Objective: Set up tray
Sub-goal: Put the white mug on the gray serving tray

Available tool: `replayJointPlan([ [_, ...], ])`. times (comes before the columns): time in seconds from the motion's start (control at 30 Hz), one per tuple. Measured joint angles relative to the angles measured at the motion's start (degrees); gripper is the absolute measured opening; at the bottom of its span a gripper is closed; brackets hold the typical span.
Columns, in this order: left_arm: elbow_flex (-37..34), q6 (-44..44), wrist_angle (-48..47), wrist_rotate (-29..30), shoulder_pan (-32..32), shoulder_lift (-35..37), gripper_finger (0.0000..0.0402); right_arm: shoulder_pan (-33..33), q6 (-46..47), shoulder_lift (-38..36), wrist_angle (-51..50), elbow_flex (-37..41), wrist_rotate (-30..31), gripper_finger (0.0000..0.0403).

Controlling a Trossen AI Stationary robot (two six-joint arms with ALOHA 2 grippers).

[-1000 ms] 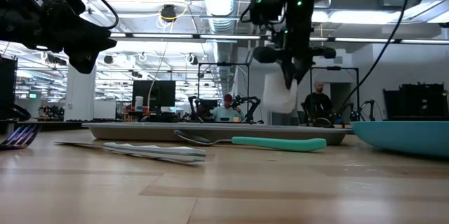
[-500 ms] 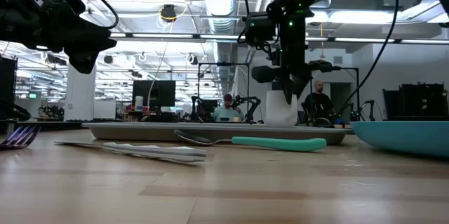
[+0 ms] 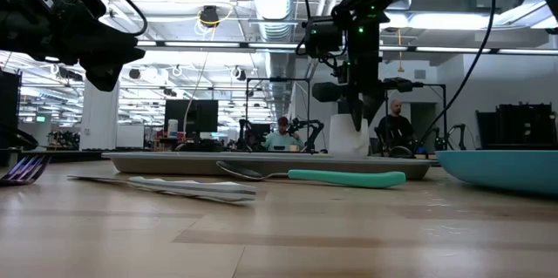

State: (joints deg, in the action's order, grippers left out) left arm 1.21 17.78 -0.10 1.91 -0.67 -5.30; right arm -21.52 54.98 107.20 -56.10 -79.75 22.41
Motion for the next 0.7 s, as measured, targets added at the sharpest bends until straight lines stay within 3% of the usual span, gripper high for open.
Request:
replayJointPlan([
  [0.47, 0.00, 0.00, 0.00, 0.00, 0.00, -0.02, 0.0095, 0.15, 0.01, -0.07, 2.95, 2.04, -1.75, 0.0052],
  [0.7, 0.00, 0.00, 0.00, 0.00, 0.00, -0.01, 0.0095, 0.88, 0.02, -0.07, 3.94, 3.28, 0.18, 0.0053],
])
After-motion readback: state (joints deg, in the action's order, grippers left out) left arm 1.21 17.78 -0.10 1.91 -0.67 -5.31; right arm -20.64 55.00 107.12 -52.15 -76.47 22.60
